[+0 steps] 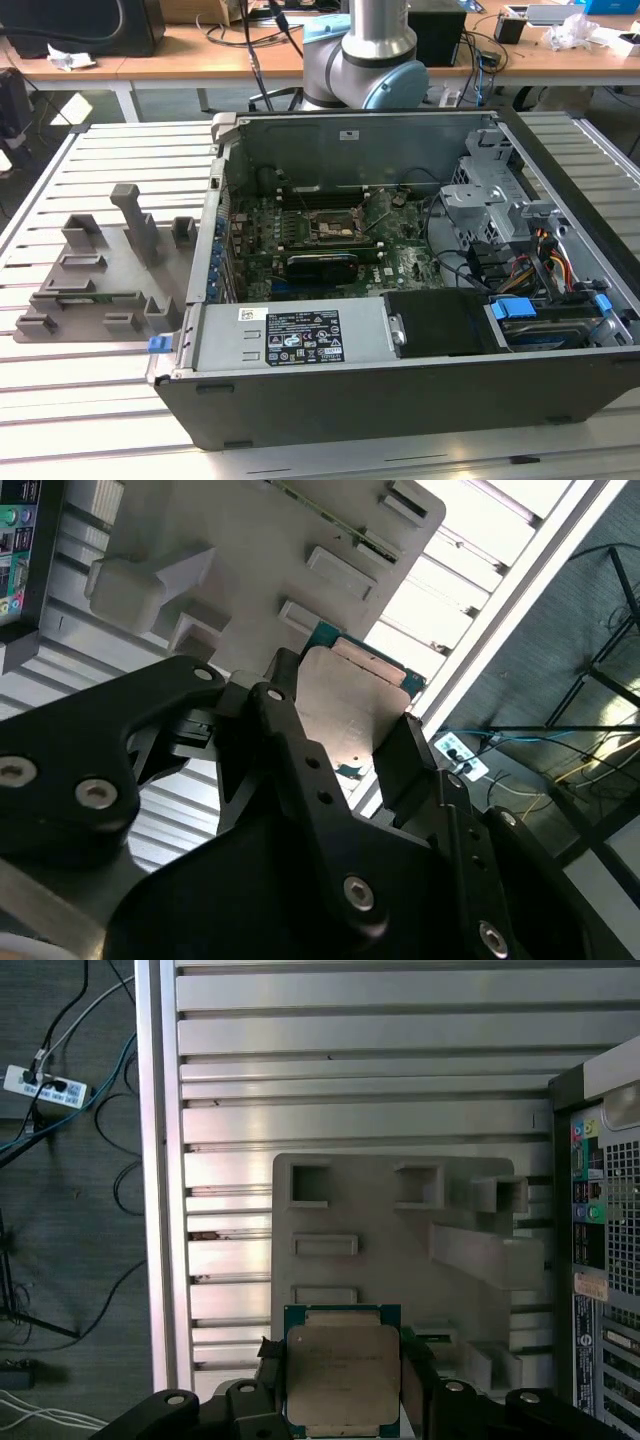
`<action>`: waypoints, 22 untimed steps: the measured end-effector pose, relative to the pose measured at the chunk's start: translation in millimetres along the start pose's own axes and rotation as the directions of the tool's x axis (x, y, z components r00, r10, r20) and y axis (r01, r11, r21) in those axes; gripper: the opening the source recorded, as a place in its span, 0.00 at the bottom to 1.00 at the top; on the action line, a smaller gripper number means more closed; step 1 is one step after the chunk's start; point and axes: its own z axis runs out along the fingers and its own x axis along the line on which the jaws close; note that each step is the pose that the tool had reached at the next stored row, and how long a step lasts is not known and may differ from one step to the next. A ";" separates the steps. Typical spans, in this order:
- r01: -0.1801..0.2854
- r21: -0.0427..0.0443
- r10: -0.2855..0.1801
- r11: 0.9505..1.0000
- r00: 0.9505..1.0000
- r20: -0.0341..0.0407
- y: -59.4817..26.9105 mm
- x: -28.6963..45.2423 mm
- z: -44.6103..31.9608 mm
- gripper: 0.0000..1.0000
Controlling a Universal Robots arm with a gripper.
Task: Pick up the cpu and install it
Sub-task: 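Pick up the cpu and move it towards the insertion slot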
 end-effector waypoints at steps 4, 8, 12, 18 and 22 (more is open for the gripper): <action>0.000 0.000 0.000 1.000 1.000 0.000 -0.1 -0.2 -8.4 0.54; 0.000 0.000 0.000 1.000 1.000 0.000 -0.3 -0.4 -17.3 0.54; 0.000 0.000 0.000 1.000 1.000 0.000 -0.5 -0.6 -29.2 0.54; -0.001 -0.044 0.001 0.999 1.000 -0.002 -0.4 -0.6 -31.0 0.54; -0.001 -0.044 0.001 0.999 1.000 -0.002 -0.5 -0.7 -31.0 0.54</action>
